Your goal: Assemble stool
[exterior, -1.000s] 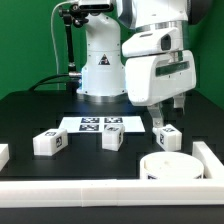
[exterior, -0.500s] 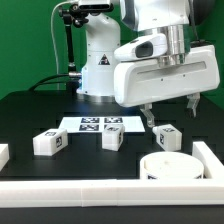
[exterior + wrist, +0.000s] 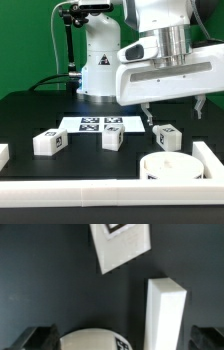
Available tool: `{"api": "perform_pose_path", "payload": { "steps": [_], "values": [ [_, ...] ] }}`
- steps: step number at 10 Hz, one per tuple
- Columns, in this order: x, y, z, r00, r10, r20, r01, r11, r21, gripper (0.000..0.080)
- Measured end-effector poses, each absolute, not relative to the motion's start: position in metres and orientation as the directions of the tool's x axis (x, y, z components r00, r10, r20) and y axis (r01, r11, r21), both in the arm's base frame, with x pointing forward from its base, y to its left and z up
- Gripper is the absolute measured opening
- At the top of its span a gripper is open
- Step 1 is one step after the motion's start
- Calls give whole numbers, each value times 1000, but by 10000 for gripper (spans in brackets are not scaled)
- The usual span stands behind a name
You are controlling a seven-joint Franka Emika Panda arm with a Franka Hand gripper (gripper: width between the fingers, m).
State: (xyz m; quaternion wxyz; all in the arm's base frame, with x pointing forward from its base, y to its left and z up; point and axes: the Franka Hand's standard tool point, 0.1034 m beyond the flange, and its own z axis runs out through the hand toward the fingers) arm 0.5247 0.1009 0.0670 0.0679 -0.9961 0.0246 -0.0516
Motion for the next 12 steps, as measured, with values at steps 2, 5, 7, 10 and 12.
{"api": "perform_pose_path", "payload": {
  "steps": [2, 5, 7, 10, 12],
  "values": [
    [524, 101, 67, 995, -50, 82, -38, -990, -138, 648],
    [512, 100, 59, 995, -37, -92, -48, -992, -120, 648],
    [509, 100, 57, 979, -28, -202, -53, -991, -121, 648],
    [504, 101, 55, 915, 8, -404, -43, -992, -116, 648],
    [499, 100, 52, 857, 75, -509, 47, -997, -67, 648]
  ]
}}
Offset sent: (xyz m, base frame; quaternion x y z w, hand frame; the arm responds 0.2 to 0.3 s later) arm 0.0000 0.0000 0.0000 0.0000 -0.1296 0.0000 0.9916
